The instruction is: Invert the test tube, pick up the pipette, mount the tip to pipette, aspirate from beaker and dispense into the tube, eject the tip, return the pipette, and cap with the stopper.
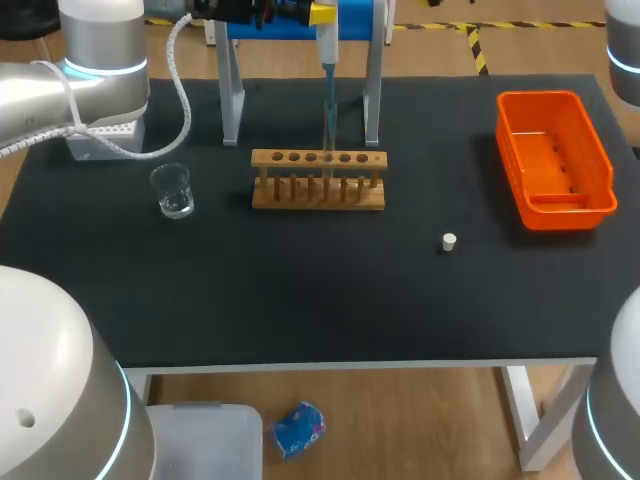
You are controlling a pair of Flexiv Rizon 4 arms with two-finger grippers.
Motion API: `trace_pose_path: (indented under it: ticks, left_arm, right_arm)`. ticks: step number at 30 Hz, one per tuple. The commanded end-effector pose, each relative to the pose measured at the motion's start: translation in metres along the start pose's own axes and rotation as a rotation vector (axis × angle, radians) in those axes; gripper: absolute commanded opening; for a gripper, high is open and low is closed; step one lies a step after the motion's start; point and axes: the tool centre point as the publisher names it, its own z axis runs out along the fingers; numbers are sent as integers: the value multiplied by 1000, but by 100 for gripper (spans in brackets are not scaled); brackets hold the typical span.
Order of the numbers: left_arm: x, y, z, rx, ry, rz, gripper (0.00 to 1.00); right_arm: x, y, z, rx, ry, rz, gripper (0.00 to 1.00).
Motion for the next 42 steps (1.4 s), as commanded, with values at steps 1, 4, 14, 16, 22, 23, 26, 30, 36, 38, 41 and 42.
trace_pose_path:
  ticks: [1, 4, 14, 16, 22, 23, 26, 30, 36, 38, 41, 42]
  left_arm:
    - [1, 0, 0, 0, -3, 0, 0]
    - [1, 0, 0, 0, -3, 0, 0]
    - [1, 0, 0, 0, -3, 0, 0]
    - [1, 0, 0, 0, -3, 0, 0]
    - [1, 0, 0, 0, -3, 0, 0]
    - [1, 0, 0, 0, -3, 0, 0]
    - [1, 0, 0, 0, -3, 0, 0]
    - [1, 0, 0, 0, -3, 0, 0]
    - [1, 0, 0, 0, -3, 0, 0]
    - [1, 0, 0, 0, -3, 0, 0]
    - [1, 0, 0, 0, -3, 0, 0]
    - [1, 0, 0, 0, -3, 0, 0]
  right_arm:
    - [5, 2, -3, 16, -10, 2, 100]
    - [5, 2, -3, 16, -10, 2, 100]
    - [7, 13, 7, 79, 7, 0, 100]
    - [9, 20, 11, 91, 26, 19, 100]
    - [16, 35, 26, 125, 34, 63, 100]
    - [16, 37, 28, 135, 29, 82, 100]
    - [12, 40, 34, 143, 13, 120, 100]
    - [5, 46, 44, 149, -1, 151, 68]
    - [1, 56, 57, 129, 0, 181, 0]
    - [1, 58, 61, 130, 2, 187, 0]
    - [1, 59, 67, 131, 6, 202, 0]
    - [1, 59, 68, 132, 3, 208, 0]
